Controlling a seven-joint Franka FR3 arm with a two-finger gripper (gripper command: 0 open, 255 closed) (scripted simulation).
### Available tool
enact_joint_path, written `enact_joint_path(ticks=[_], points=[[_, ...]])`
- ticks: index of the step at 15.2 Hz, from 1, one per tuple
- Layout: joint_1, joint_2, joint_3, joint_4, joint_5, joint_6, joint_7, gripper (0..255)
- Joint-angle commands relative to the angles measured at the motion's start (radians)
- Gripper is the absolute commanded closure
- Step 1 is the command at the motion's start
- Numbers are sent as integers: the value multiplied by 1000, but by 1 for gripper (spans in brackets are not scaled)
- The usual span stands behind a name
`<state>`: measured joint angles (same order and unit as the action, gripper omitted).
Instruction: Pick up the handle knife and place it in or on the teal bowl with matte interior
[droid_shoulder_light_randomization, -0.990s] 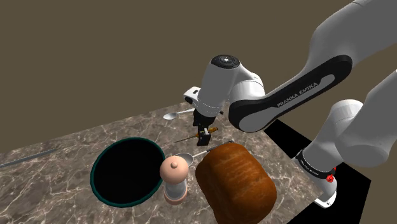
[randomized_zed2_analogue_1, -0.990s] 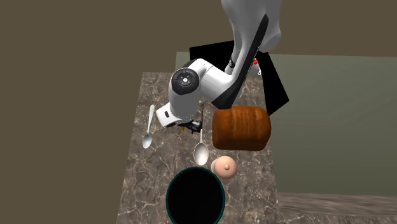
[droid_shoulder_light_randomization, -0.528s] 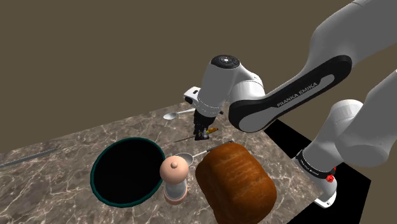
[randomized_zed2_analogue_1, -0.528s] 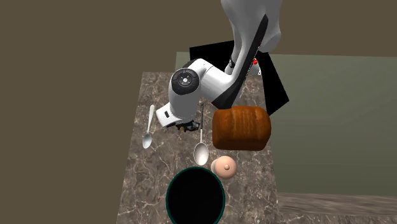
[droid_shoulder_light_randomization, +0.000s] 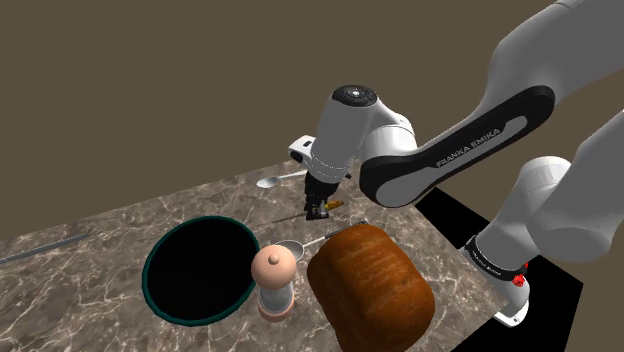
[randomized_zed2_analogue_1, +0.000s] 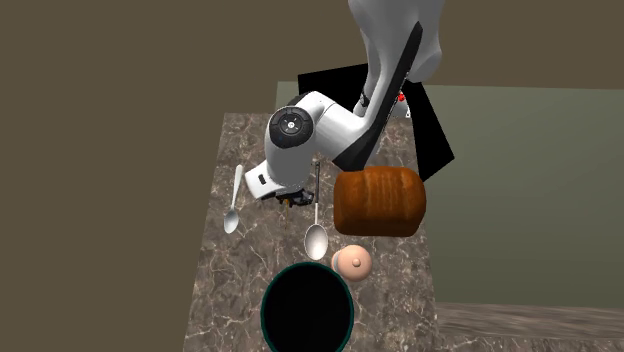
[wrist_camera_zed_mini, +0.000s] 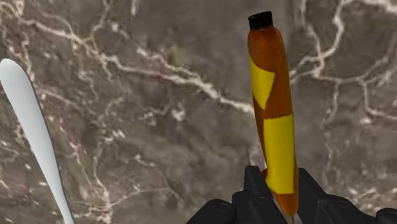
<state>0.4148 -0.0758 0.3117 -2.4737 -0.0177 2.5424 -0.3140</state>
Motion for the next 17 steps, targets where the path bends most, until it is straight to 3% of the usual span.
enact_joint_path(ticks=[1,17], points=[[1,-16,-1,7,9,-23,-7,255],[11,-151,-19,109,62,-254,-51,255]])
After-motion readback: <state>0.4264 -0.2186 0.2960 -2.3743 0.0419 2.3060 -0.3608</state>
